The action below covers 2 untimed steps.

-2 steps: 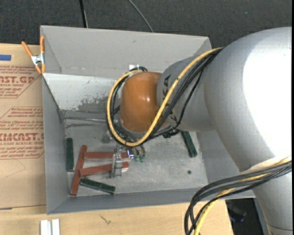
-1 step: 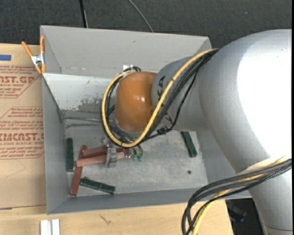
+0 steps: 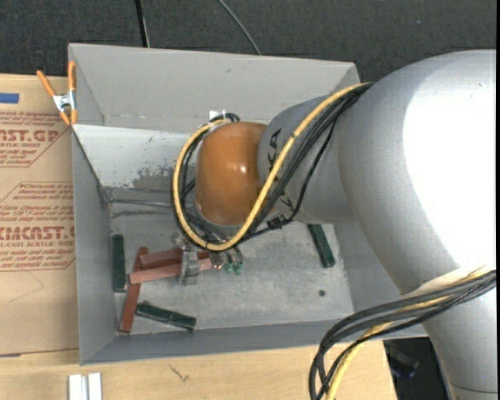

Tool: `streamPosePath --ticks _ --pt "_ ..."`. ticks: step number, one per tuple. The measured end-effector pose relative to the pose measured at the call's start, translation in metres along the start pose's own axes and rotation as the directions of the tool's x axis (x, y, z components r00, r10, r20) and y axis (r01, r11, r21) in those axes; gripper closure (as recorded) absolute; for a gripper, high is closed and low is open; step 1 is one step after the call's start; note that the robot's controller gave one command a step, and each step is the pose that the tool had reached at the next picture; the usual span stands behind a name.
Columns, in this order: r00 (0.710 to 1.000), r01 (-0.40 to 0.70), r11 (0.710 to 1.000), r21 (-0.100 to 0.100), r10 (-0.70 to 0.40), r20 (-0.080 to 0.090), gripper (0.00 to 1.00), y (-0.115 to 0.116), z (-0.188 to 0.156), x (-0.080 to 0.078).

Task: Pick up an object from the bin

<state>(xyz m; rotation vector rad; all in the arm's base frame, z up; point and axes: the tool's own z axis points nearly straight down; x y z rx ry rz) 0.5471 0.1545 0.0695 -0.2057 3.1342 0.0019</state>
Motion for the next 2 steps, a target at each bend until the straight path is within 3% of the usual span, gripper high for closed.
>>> streamPosePath --ticks 2 --pt "1.0 0.0 1.0 0.001 0.0 -0.004 1.0 0.0 -0.0114 0.0013"
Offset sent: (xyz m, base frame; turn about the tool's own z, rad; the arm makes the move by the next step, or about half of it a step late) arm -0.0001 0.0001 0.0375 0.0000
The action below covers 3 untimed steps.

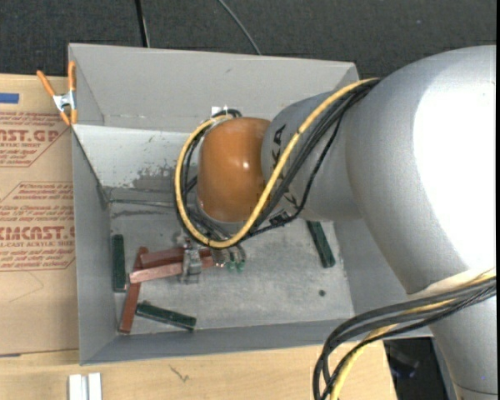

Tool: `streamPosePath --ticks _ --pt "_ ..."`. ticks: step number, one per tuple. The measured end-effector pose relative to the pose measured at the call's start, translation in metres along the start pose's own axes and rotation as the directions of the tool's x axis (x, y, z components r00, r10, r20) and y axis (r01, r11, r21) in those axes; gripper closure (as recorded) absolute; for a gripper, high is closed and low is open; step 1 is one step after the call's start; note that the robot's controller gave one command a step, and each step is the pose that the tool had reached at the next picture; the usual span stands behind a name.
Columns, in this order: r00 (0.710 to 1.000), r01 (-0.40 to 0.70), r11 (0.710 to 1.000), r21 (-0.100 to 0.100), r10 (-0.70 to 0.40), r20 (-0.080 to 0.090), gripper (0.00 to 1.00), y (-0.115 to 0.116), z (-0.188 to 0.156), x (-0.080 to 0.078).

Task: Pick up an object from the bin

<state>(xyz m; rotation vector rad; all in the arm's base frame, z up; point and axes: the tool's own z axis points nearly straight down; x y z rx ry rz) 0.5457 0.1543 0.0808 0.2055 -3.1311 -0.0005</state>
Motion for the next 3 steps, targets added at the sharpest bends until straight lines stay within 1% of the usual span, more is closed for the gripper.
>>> streamPosePath --ticks 1,2,3 --pt "1.0 0.0 1.0 0.001 0.0 -0.003 1.0 0.0 -0.014 0.001" --pt "1.0 0.0 1.0 0.0 0.0 0.002 1.0 0.0 -0.032 0.0" --pt "1.0 -0.001 1.0 -0.001 0.001 0.007 1.0 0.0 -0.043 -0.001"
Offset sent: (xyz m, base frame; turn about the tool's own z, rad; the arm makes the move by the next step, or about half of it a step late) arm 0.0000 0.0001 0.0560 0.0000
